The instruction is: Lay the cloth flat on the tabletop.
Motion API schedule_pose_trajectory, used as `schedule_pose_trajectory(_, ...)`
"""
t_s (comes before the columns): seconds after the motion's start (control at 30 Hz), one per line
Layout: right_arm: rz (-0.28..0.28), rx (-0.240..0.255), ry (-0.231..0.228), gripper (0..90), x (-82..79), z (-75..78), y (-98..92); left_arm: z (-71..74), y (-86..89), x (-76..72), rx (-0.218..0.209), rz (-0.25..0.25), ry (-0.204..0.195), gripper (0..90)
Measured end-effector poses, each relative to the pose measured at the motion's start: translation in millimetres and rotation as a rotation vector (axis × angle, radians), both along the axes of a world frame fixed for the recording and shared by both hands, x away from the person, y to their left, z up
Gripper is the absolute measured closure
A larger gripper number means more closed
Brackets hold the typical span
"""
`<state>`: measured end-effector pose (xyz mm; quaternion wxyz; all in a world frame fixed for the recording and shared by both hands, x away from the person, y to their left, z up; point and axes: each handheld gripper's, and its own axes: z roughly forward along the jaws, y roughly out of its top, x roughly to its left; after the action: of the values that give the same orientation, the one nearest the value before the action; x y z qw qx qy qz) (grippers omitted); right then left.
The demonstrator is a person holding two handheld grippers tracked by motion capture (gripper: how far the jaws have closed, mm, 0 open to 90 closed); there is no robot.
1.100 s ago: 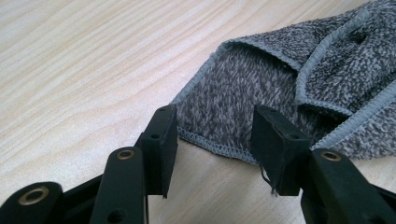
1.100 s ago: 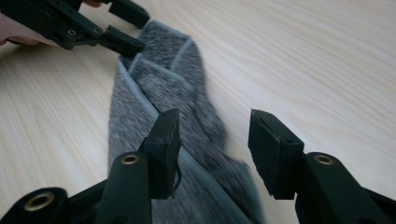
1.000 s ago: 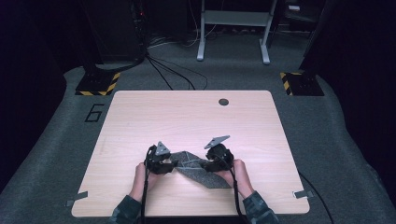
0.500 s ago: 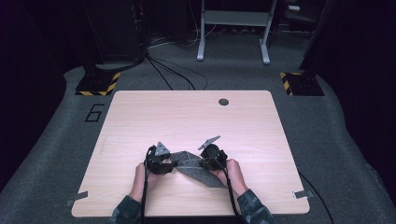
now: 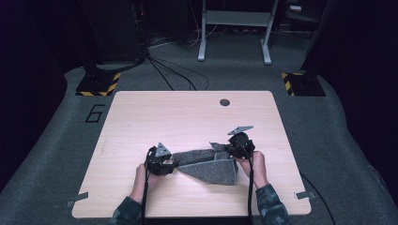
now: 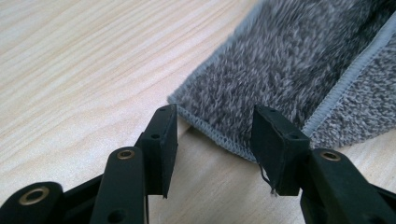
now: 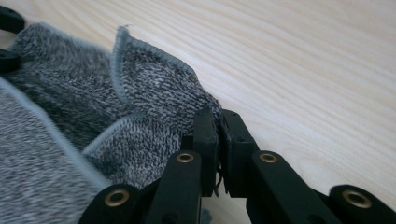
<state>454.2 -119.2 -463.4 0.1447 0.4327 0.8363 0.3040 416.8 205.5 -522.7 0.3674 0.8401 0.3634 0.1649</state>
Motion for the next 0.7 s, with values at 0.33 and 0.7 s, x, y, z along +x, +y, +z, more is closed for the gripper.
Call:
schedule_pose_trajectory(0.33, -0.003, 0.026, -0.002, 57.0, -0.6, -2.0, 0.7, 0.1, 0.5, -0.2, 0.003, -0.001, -0.001, 51.0)
schedule_pose_trajectory(0.7, 0.090, 0.010, -0.026, 46.5, -8.0, 8.6, 42.3, -0.2, 0.4, -0.8, -0.005, 0.004, 0.000, 51.1)
